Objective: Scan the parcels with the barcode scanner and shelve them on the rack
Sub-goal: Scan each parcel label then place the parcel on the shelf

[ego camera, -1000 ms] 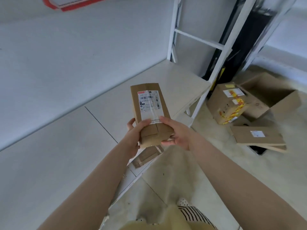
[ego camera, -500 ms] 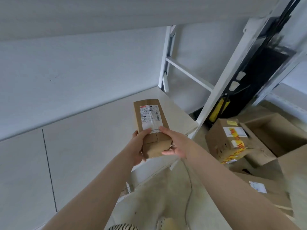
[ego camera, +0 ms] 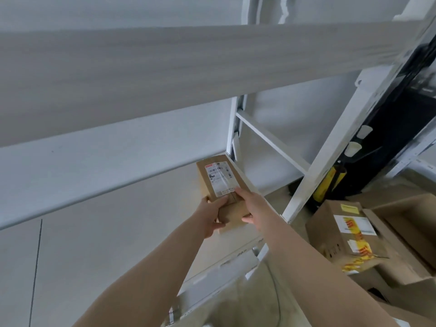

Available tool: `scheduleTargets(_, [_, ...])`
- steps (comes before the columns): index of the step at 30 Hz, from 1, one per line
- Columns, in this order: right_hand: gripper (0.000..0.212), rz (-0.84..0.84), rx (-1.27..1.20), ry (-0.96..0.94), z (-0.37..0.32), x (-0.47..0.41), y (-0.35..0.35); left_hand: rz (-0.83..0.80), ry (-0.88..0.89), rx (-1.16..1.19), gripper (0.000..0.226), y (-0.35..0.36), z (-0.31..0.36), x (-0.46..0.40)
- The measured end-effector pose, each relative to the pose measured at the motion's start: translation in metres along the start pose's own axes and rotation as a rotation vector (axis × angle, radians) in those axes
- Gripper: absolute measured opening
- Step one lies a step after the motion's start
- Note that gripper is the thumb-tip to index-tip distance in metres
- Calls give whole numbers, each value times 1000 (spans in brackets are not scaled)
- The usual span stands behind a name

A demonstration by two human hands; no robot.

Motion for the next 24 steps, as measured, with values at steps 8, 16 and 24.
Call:
scheduleTargets(8, [51, 50, -172, -38, -19, -50, -10, 112, 52, 22, 68, 20, 26, -61])
scheduleTargets(16, [60, -23, -58, 21, -52, -99, -17, 232, 88, 22, 51, 34, 54, -100])
scheduleTargets(24, [63, -117, -82, 8, -77, -136, -15, 335, 136, 100, 15, 42, 76, -127])
Point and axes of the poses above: each hand's wrist, its own x-axis away from the middle knuckle, its own y-axis out of the palm, z = x × y, the point moved 8 cm from there along -x, towards the middle knuckle, and after that the axes turned 4 degrees about x, right-handed, at the moved point
